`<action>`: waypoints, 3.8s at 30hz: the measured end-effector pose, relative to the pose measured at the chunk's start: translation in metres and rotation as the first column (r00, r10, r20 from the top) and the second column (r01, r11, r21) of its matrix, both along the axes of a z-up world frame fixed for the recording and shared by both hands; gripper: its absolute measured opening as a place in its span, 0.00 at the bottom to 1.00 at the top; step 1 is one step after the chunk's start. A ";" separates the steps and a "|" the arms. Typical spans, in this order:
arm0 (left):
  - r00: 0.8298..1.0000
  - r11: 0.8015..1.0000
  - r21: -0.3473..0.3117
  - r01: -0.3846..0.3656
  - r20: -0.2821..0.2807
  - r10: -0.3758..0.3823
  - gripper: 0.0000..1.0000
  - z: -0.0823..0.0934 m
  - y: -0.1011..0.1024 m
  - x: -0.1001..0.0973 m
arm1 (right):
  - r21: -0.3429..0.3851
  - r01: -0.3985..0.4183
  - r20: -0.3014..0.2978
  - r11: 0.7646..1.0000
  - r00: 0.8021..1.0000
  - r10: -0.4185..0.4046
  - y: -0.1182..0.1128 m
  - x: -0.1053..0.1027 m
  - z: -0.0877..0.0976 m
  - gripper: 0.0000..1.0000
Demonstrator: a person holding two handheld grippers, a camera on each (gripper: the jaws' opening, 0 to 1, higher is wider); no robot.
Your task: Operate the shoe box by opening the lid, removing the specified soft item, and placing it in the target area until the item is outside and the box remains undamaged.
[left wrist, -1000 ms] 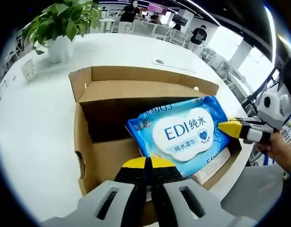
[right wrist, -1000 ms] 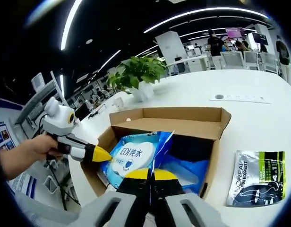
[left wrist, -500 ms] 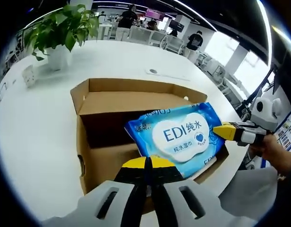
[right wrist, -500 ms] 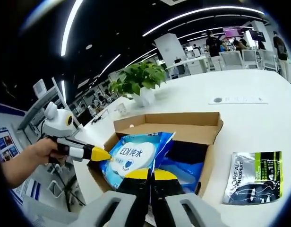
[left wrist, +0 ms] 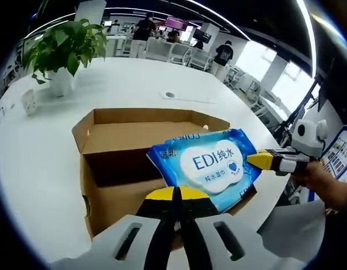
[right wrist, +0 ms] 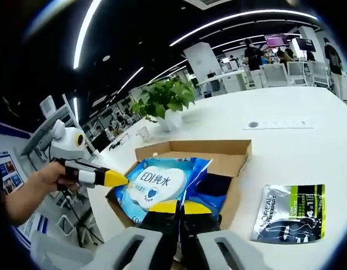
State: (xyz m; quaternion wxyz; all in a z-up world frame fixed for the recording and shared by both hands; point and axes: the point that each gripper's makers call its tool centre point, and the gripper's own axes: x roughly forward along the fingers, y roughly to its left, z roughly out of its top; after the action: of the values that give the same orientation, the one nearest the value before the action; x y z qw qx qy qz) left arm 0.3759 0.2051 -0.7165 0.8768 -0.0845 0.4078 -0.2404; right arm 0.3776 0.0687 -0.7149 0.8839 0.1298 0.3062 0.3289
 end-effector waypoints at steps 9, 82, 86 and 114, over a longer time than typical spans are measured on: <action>1.000 1.000 -0.026 0.017 0.004 -0.016 0.00 0.007 -0.024 0.003 | -0.008 0.025 -0.012 1.000 1.000 -0.025 -0.025 0.001 0.004 0.00; 0.974 0.971 -0.088 0.221 0.065 -0.216 0.00 -0.008 -0.221 0.030 | -0.188 0.215 -0.035 0.958 0.974 -0.226 -0.218 0.004 -0.018 0.00; 0.973 0.970 -0.082 0.228 0.061 -0.223 0.00 -0.013 -0.225 0.034 | -0.204 0.207 -0.040 0.957 0.975 -0.219 -0.221 0.008 -0.026 0.00; 0.950 0.941 0.138 0.309 0.000 -0.312 0.00 -0.070 -0.232 0.050 | -0.286 0.145 -0.086 0.947 0.981 -0.176 -0.224 0.046 -0.091 0.00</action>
State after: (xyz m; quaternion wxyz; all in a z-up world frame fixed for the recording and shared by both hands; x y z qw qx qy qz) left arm 0.4260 -0.0264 -0.7862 0.8360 0.0436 0.4216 -0.3483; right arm 0.4233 -0.1551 -0.8058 0.8988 0.0464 0.3862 0.2020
